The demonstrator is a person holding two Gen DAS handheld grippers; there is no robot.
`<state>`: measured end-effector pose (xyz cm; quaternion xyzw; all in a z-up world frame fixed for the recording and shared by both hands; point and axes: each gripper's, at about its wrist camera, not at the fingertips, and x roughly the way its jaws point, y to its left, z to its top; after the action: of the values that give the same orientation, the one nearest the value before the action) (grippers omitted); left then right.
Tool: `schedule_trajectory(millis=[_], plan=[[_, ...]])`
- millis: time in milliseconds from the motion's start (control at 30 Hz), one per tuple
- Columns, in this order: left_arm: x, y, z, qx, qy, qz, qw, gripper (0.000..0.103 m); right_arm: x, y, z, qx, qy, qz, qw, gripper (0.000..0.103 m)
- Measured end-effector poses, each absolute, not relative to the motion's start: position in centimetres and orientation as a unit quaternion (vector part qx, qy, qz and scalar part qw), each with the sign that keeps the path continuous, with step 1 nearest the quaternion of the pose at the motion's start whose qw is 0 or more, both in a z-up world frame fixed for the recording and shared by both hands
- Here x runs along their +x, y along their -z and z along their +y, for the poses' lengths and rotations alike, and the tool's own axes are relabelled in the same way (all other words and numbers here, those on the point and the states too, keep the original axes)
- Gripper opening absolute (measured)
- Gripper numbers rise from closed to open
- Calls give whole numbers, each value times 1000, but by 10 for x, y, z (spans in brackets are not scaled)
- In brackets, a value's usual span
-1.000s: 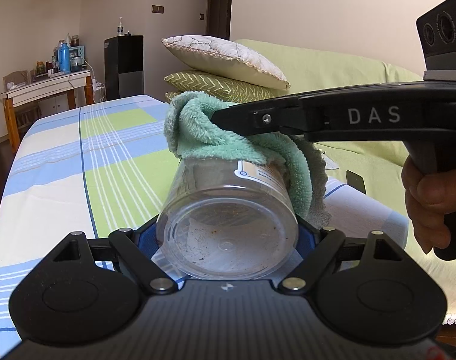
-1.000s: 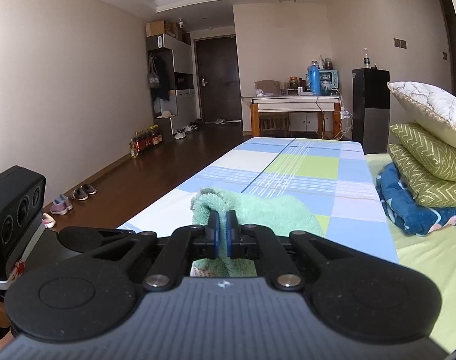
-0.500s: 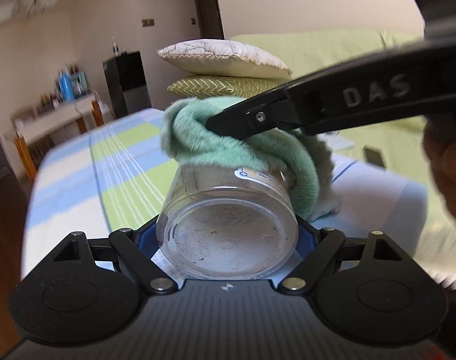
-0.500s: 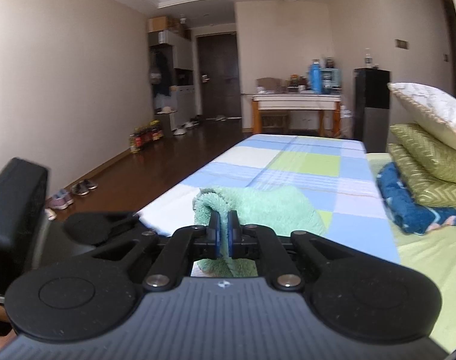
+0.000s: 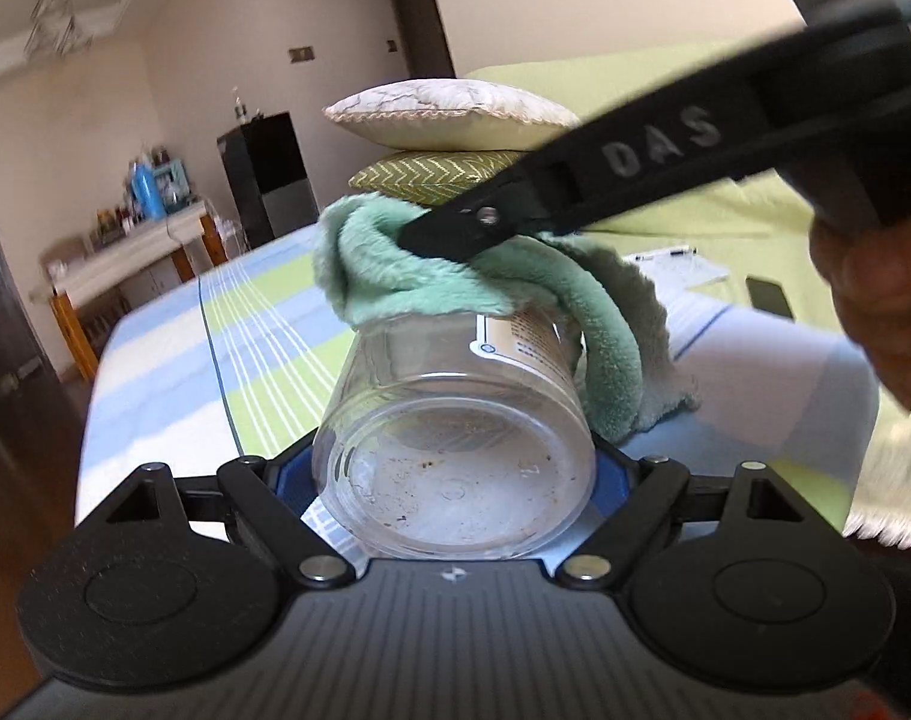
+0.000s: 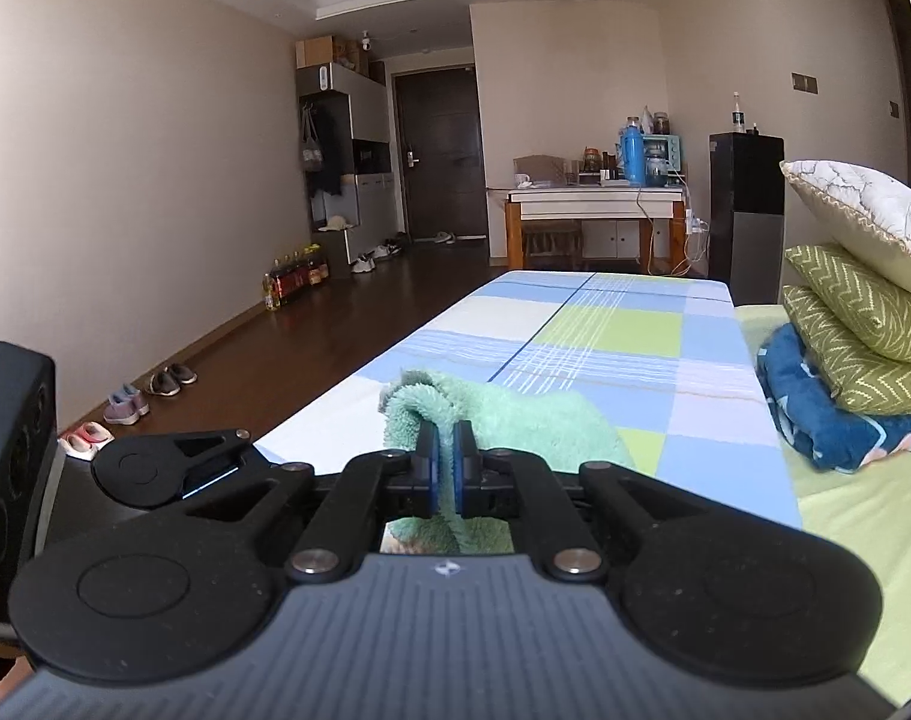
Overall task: Clean container
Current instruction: 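Sweep the towel over the jar's base rim with the right gripper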
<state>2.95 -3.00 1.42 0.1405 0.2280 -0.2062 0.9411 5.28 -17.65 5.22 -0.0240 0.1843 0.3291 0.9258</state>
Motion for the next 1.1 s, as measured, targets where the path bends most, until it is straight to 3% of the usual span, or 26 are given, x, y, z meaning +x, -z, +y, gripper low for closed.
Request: schedule_trajectory(millis=[367, 500, 667, 1100], plan=[[53, -8, 24, -94, 259, 281, 919, 86, 51, -49, -186, -7, -325, 186, 927, 3], [50, -10, 21, -47, 247, 270, 930, 86, 53, -52, -185, -22, -319, 188, 929, 3], [36, -12, -10, 99, 207, 241, 943, 86, 54, -52, -181, -22, -307, 192, 932, 4], [33, -13, -35, 162, 198, 221, 941, 86, 32, -57, -157, -62, -356, 183, 914, 3]])
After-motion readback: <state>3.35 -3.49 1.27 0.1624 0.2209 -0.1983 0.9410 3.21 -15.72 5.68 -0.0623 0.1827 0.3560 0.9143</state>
